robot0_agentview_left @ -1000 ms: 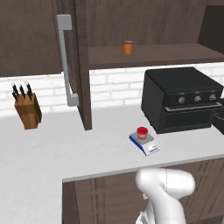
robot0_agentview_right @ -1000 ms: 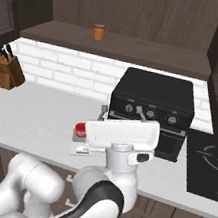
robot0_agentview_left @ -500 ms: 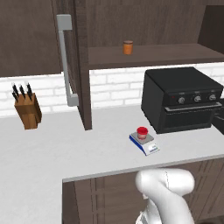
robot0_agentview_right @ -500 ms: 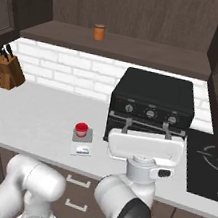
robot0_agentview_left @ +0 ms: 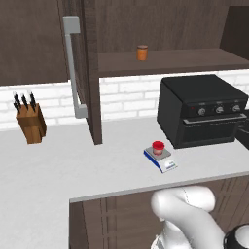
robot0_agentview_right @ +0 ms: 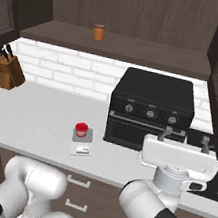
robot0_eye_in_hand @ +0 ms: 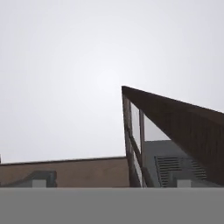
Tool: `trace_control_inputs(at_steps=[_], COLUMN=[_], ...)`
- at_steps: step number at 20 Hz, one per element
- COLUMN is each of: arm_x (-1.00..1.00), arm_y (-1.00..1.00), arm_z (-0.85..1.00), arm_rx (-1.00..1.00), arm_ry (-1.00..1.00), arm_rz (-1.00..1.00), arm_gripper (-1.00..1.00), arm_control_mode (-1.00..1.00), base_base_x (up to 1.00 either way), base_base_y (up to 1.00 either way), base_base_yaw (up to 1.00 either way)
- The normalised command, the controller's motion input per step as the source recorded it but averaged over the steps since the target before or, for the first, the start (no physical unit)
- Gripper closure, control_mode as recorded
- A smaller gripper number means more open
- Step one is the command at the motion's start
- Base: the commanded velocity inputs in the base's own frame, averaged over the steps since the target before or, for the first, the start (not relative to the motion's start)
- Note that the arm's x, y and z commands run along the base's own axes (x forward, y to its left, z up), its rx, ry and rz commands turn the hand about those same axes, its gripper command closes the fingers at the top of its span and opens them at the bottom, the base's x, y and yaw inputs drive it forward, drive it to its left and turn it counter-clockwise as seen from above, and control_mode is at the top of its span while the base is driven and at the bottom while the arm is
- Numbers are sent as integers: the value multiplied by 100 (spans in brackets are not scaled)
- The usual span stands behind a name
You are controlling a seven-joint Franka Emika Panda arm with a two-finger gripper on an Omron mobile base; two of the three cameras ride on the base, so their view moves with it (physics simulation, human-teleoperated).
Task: Pick the jam and place it on the digital scale for weighing, and close the cabinet.
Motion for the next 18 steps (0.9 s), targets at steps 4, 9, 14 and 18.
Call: trace_control_inputs(at_steps=[4, 9, 14, 18], arm_x=[4, 3, -13, 8], arm_y=[-75, -53, -15, -24], arm_z=[-11, -42, -63, -28], arm_rx=[10, 4, 0, 3], arm_ry=[2, 0, -3, -1], arm_rz=[2, 9, 17, 12], arm_gripper=[-100, -100, -100, -100], arm_control_mode=[-100, -100, -100, -100], base_base_x=[0, 0, 0, 0], base_base_y=[0, 0, 0, 0], base_base_yaw=[0, 0, 0, 0])
